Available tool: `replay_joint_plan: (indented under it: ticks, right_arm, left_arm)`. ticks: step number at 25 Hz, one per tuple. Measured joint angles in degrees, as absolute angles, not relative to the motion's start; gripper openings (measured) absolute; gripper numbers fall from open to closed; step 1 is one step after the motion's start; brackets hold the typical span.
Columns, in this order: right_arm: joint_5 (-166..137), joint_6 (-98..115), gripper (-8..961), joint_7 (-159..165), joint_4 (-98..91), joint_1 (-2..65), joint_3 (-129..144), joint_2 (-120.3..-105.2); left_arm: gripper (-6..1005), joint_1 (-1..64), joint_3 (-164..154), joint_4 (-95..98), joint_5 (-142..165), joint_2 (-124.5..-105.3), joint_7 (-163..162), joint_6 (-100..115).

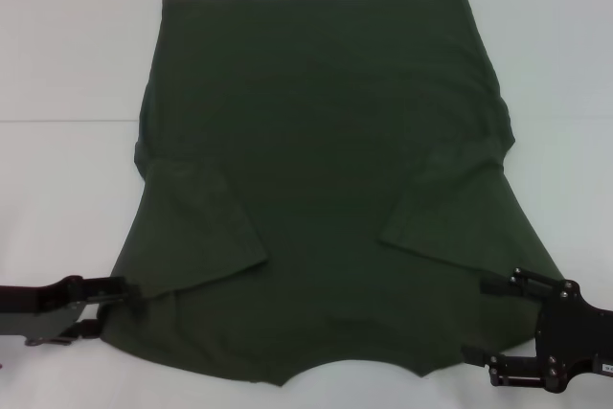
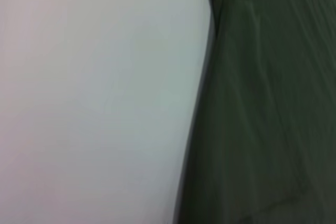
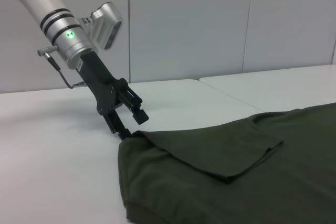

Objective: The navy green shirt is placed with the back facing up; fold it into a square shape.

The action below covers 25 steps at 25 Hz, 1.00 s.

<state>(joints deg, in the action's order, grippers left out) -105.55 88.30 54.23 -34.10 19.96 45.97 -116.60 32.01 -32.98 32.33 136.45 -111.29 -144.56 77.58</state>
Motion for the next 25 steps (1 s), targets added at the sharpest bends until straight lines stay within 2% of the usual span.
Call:
replay_joint_plan:
  ticks: [17, 22, 25]
  right_arm:
    - [-105.55, 88.23, 914, 54.58, -34.07, 19.57, 45.97, -116.97]
    - [-105.55, 88.27, 914, 54.69, -34.10, 19.39, 45.96, -117.04]
    - [-105.55, 88.27, 914, 54.69, -34.10, 19.22, 45.91, -117.06]
  left_arm:
    - [932, 34.71, -32.96, 31.61, 136.40, -112.80, -144.66, 78.29]
    - [871, 34.69, -32.98, 32.00, 136.65, -112.83, -145.24, 77.21]
    - [761, 34.43, -33.11, 32.52, 136.83, -112.83, -145.52, 76.42]
